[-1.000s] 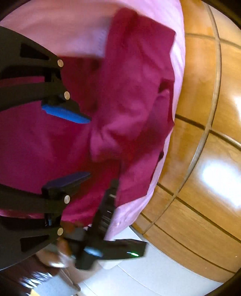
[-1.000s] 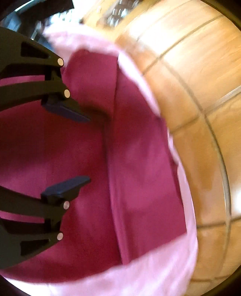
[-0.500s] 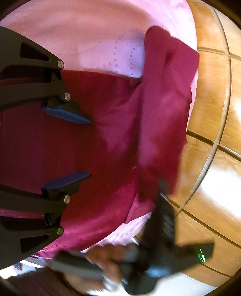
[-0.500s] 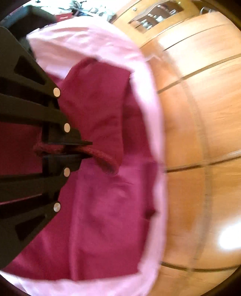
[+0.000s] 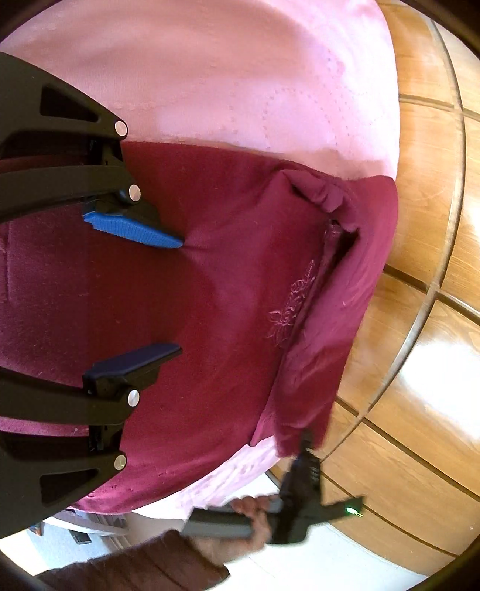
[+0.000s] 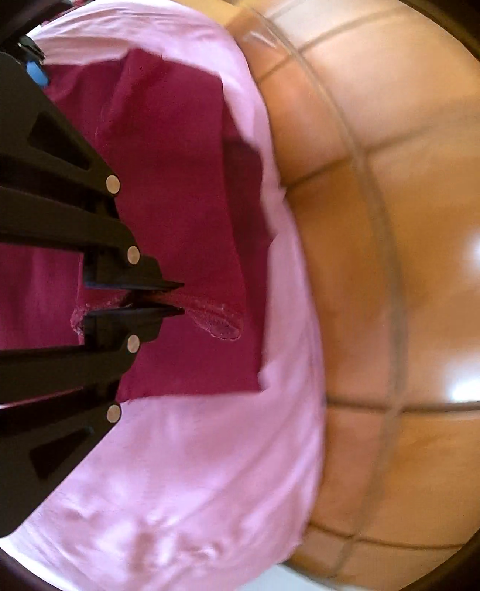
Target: Fold small clothes
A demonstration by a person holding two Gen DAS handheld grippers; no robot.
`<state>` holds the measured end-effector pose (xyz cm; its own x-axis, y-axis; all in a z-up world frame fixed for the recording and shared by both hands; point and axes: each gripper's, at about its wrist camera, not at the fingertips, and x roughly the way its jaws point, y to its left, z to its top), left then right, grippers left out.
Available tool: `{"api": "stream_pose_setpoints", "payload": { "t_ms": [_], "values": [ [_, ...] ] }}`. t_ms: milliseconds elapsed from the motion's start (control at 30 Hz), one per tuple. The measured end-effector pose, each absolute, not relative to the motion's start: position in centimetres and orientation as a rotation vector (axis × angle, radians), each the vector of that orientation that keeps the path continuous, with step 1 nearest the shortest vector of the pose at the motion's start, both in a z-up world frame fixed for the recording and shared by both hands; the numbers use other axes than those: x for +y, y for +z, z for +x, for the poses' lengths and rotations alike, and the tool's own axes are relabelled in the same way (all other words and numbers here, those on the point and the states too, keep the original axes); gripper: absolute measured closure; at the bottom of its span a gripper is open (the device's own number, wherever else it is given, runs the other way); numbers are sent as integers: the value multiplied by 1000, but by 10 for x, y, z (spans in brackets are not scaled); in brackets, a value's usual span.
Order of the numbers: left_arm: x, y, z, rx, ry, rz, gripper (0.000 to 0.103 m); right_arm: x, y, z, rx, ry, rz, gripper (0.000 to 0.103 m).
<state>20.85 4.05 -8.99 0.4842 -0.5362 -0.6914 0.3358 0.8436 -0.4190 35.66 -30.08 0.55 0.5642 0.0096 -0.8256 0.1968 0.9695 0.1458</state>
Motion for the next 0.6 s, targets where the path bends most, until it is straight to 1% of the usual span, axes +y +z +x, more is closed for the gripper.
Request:
{"api": "stream_pose_setpoints", "payload": {
  "t_ms": [133, 300, 367, 400, 433, 500, 600],
  "values": [
    [48, -69, 211, 929, -536, -286, 50, -309, -20, 353, 1003, -141, 246, 96],
    [59, -18, 234, 791, -532, -330, 50, -314, -29, 354, 1011, -139, 245, 94],
    [53, -5, 251, 752, -519, -309, 50, -318, -25, 353, 1004, -135, 267, 76],
    [47, -1, 262, 736, -508, -278, 50, -321, -18, 348, 982, -132, 285, 53],
    [41, 2, 271, 728, -488, -250, 50, -326, -15, 345, 967, -132, 291, 44],
    [31, 4, 286, 716, -473, -201, 50, -326, 3, 332, 916, -120, 295, 44],
    [26, 2, 299, 707, -456, -162, 50, -309, 16, 327, 882, -54, 267, 44]
  ]
}}
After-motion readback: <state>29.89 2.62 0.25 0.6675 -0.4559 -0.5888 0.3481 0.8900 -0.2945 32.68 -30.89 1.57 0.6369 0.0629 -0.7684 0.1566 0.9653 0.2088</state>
